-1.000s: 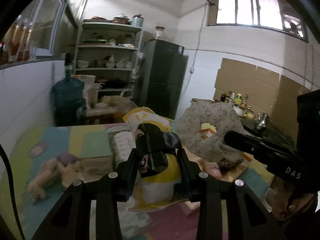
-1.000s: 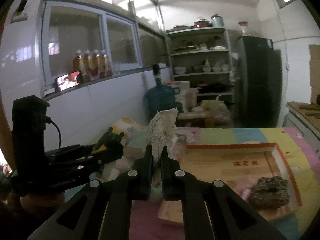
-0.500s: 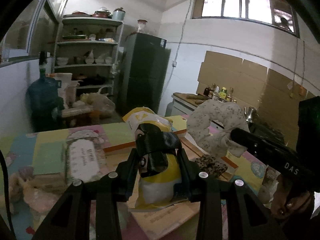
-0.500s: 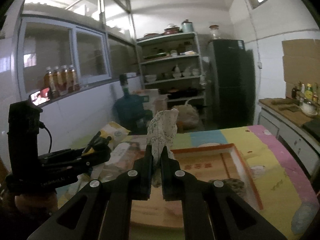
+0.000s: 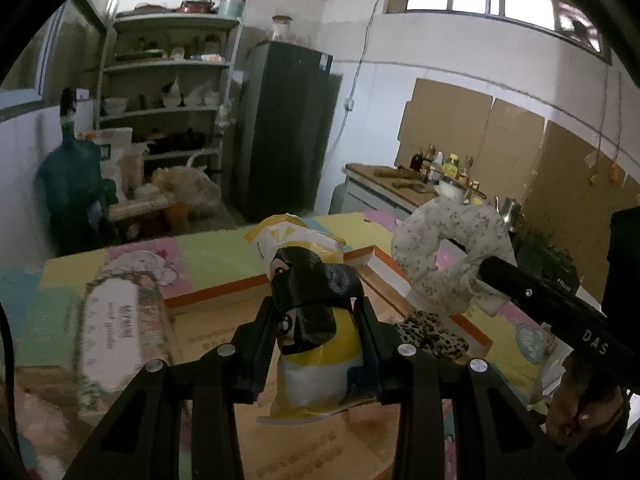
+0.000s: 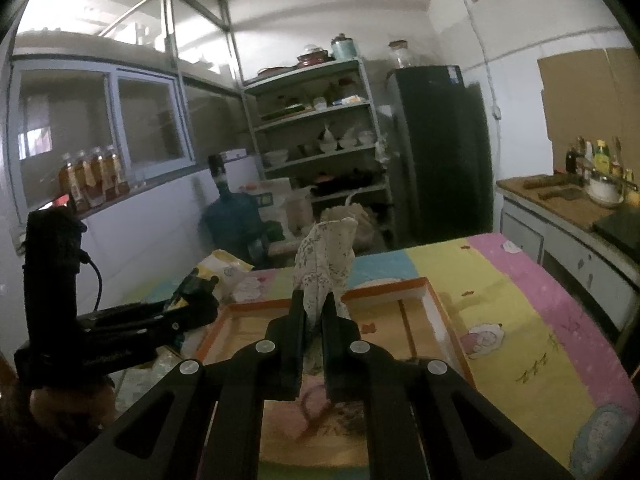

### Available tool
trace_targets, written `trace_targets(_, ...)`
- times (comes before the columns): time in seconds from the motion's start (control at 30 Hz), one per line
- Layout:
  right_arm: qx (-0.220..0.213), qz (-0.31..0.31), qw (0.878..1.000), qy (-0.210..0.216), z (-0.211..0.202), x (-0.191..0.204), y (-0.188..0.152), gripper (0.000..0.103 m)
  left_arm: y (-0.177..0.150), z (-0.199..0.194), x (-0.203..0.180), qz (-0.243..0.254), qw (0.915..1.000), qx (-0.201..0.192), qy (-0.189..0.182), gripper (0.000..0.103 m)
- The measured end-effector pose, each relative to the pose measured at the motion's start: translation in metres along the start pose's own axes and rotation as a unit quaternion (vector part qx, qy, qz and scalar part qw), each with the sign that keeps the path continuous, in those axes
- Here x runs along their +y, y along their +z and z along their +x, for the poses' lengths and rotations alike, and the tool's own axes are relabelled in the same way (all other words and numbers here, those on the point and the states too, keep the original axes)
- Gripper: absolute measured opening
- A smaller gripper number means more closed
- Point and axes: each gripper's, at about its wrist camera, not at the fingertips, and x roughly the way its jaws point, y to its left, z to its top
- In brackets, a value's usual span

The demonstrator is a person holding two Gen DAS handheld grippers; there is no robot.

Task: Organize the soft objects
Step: 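Carry the plush bag and floral cloth over the cardboard box lid with both tools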

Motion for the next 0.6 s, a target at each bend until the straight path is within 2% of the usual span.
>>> trace_targets(0.33, 0.025, 0.022, 0.999, 0.001, 0.026, -0.030, -0.007, 0.008, 0.000, 0.059, -0.004, -0.006, 0.9981, 0.061, 0.007, 0.039)
trace_targets(0.6, 0.060, 0.034, 0.998, 0.007, 0.050, -0.043, -0.016, 0.008, -0.006, 0.097, 0.001, -0.033, 0.9917, 0.124, -0.004, 0.039)
